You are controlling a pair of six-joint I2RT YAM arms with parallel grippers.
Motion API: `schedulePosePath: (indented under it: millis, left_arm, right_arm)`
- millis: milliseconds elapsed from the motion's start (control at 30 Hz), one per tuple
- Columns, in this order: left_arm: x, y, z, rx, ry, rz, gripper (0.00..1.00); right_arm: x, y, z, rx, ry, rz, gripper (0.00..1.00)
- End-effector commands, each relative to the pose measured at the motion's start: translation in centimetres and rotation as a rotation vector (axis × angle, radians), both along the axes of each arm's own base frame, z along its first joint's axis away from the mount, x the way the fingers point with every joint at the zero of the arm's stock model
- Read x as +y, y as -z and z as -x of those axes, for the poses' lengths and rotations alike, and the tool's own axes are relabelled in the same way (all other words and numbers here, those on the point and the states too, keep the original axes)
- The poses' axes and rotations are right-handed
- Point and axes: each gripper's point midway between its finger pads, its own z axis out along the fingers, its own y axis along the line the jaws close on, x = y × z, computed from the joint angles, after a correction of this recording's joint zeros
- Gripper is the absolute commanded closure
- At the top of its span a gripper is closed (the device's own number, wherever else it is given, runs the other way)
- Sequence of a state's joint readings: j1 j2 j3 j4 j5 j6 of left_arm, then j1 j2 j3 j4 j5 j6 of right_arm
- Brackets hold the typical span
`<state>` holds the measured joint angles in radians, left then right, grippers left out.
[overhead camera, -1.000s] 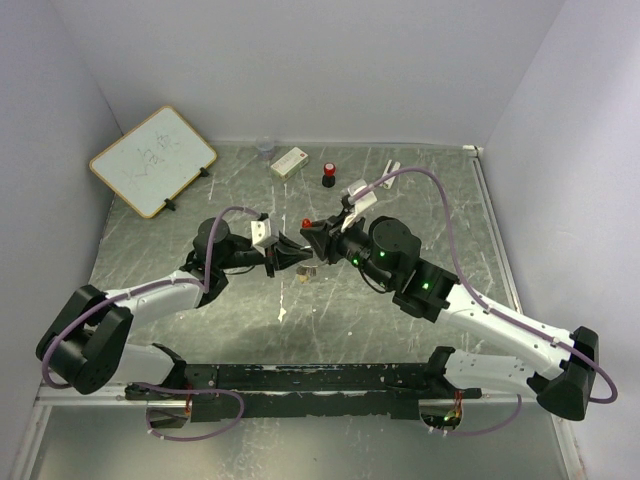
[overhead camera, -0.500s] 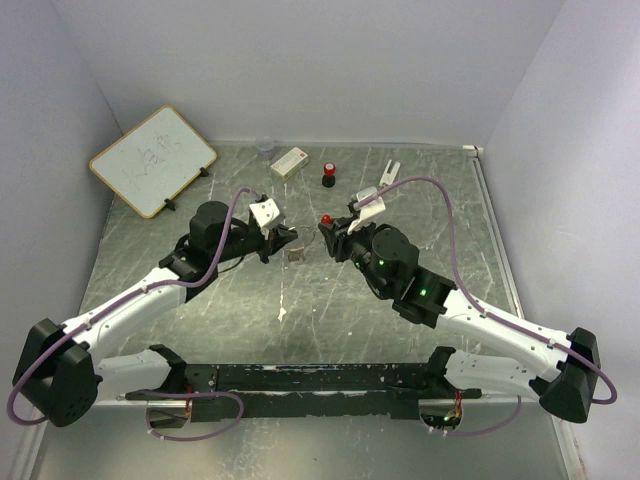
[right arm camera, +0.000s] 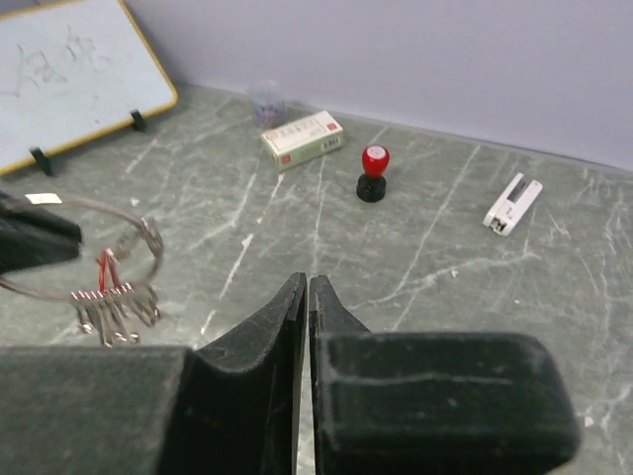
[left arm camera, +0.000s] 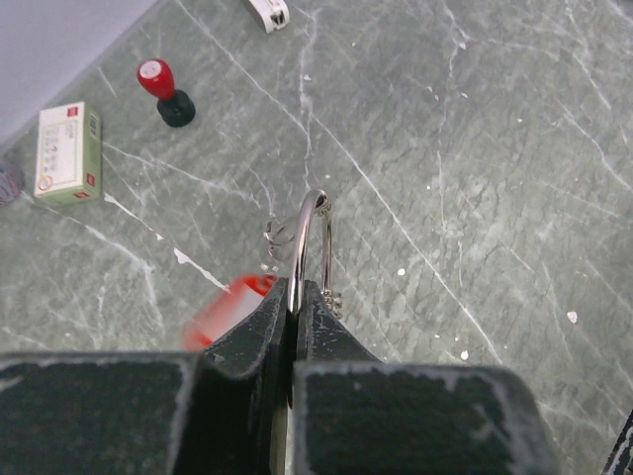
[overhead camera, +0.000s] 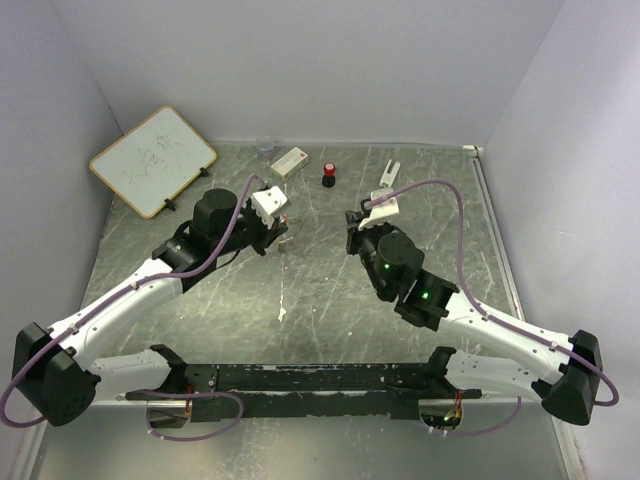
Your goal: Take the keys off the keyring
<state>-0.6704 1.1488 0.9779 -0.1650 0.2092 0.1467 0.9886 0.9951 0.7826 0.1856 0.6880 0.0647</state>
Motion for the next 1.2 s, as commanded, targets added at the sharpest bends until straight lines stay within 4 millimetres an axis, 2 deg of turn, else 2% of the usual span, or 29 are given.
schedulePosePath:
  millis: [0, 67, 200, 267, 333, 433, 533, 667, 833, 1167]
  left_arm:
    - [0.7, -2.4, 0.1, -0.025, -0.051, -0.041, 0.93]
    - [0.7, -3.3, 0.4, -0.03, -0.052, -0.05, 0.93]
    - [0.7, -4.5, 1.1, -0.021, -0.042, -0.071, 0.93]
    - [0.7, -4.6, 1.6, -0.004, -0.037, -0.088, 0.93]
    - [0.5, -4.4, 2.0, 0.013, -0.034, -0.106, 0.93]
    - [0.0, -3.7, 3.1, 0.065, 0.013, -0.143, 0.93]
    - [-1.1, -3.6, 5.0, 0.135, 0.107, -0.156, 0.93]
    - [-1.9, -5.2, 7.0, 0.138, 0.18, -0.091, 0.93]
    - [-1.4, -7.7, 7.6, 0.105, 0.158, 0.0, 0.93]
    - [-1.7, -7.8, 8.5, 0.143, 0.185, 0.035, 0.93]
  right_arm:
    - [0.2, 1.6, -0.1, 0.003, -0.001, 0.022, 0.89]
    - [0.8, 2.2, 0.1, 0.002, -0.035, 0.024, 0.76]
    - [1.5, 3.0, 0.6, -0.011, -0.094, 0.01, 0.62]
    - [1.5, 3.2, 0.9, -0.023, -0.11, -0.01, 0.48]
    - [1.6, 3.4, 1.3, -0.038, -0.137, -0.033, 0.43]
    - [1.7, 3.3, 2.1, -0.07, -0.181, -0.091, 0.41]
    - [1.5, 3.4, 2.9, -0.102, -0.214, -0.139, 0.43]
    - [1.2, 3.2, 4.0, -0.138, -0.265, -0.185, 0.45]
    - [2.4, 2.9, 5.5, -0.128, -0.375, -0.181, 0.44]
    - [4.1, 3.2, 7.6, -0.124, -0.526, -0.224, 0.45]
